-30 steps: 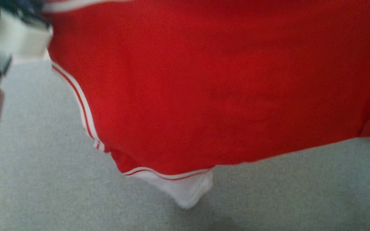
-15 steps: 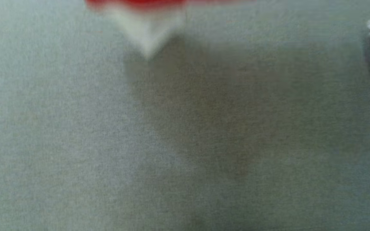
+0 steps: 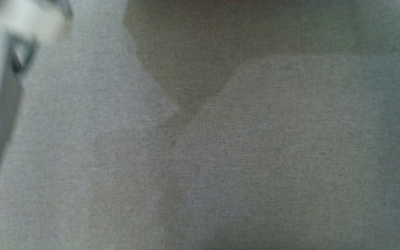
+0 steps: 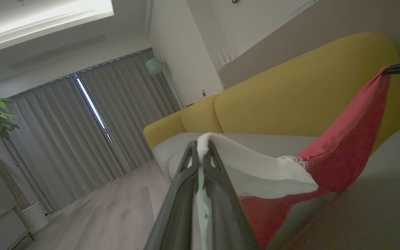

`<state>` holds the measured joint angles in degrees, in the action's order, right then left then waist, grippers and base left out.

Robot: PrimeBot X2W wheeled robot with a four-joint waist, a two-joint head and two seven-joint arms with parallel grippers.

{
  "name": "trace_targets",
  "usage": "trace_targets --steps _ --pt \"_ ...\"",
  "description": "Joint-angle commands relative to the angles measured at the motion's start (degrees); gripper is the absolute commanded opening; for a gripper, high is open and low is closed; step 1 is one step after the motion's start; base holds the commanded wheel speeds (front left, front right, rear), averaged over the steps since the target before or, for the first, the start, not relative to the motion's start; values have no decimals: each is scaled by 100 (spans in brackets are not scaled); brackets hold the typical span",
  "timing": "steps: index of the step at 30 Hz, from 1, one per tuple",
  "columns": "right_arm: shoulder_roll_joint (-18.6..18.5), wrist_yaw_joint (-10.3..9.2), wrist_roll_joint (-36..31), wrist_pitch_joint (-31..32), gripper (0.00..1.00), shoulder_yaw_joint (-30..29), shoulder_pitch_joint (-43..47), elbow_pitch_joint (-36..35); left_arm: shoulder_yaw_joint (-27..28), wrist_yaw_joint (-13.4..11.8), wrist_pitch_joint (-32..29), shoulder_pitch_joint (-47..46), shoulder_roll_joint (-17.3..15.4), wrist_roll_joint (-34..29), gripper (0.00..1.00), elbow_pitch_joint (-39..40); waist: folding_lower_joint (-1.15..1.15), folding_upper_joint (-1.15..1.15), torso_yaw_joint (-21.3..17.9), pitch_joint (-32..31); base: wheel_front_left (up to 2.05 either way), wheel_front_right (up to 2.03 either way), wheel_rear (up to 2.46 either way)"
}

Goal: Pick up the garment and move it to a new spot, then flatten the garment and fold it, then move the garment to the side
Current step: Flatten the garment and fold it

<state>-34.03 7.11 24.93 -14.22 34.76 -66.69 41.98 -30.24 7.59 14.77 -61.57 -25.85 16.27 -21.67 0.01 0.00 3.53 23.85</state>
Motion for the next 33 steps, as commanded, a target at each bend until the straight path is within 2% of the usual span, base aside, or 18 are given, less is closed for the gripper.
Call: trace_targets --steps 1,4,5,10,20,27,33 --pt "-117 37 211 -69 0 6 268 -115 231 -12 22 174 -390 86 0 337 -1 0 1 -170 0 0 0" --pt "-194 37 633 -74 0 99 963 -231 256 -11 22 1142 -512 161 0 648 -1 0 -6 -409 0 0 0" --pt "-194 37 633 -74 0 99 963 -231 256 -11 22 1142 -512 161 0 648 -1 0 -6 -409 0 0 0" --pt "-522 37 1122 -76 0 114 2109 -693 421 -84 22 2661 -595 253 0 1099 -1 0 -54 -843 0 0 0" --pt "-816 37 1338 -77 0 -251 4087 -1522 311 -435 22 5101 -691 256 0 1815 -1 0 -171 -1526 0 0 0" --pt "-918 37 1345 -56 0 -519 5379 -2008 130 -687 -43 6198 -664 445 0 2114 -1 0 -182 -1751 0 0 0" --pt "-949 37 1329 158 0 -751 6206 -2543 53 -825 -223 6689 -721 570 0 2468 -1 0 -196 -1814 0 0 0"
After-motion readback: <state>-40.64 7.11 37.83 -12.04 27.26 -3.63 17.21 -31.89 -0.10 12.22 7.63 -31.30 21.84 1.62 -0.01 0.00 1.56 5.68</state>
